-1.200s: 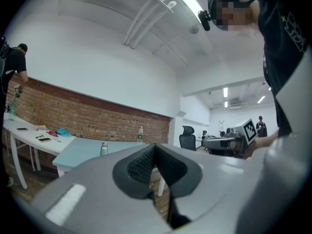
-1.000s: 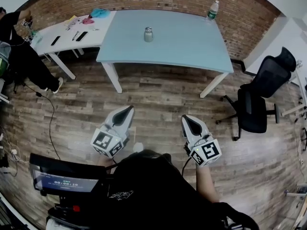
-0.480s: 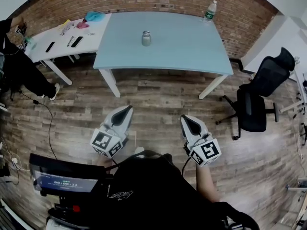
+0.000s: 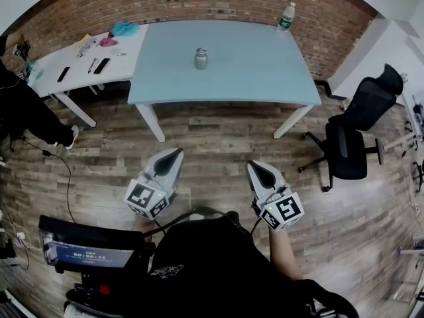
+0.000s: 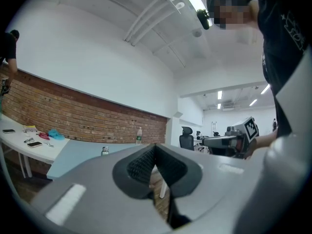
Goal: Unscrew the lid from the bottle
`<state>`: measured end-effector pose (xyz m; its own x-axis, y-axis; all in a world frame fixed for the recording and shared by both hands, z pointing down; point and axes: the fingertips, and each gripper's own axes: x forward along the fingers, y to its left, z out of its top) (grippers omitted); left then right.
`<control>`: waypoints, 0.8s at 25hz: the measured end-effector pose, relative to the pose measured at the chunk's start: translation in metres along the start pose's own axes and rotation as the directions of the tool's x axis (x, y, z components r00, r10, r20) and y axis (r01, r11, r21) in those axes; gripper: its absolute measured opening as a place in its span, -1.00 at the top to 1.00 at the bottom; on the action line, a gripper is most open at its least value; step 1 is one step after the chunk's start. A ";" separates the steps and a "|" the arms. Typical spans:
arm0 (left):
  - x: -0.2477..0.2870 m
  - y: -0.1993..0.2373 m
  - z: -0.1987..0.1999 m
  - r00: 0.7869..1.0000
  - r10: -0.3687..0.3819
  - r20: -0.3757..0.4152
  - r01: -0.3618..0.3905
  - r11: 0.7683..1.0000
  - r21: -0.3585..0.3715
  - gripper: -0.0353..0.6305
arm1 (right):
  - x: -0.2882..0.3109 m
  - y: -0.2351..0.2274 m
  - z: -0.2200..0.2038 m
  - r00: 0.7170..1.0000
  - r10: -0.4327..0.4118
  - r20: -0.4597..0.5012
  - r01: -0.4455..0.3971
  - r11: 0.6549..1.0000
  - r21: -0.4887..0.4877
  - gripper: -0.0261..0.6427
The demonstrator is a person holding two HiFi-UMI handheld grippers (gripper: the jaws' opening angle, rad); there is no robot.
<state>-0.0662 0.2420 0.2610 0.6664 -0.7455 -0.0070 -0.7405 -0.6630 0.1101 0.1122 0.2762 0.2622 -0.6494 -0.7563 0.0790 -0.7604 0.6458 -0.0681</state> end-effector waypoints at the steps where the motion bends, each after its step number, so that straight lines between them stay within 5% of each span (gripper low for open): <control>1: 0.000 0.009 0.002 1.000 -0.002 -0.003 0.002 1.000 -0.005 0.89 | 0.008 0.001 0.002 1.000 -0.005 -0.004 0.005 1.000 0.001 0.92; 20: -0.011 0.041 -0.008 1.000 -0.018 0.014 0.018 1.000 -0.015 0.89 | 0.032 0.022 -0.010 0.999 -0.017 -0.028 0.016 1.000 -0.018 0.92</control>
<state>-0.1029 0.2238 0.2737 0.6780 -0.7347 -0.0230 -0.7271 -0.6750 0.1253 0.0745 0.2675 0.2727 -0.6364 -0.7637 0.1084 -0.7707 0.6353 -0.0494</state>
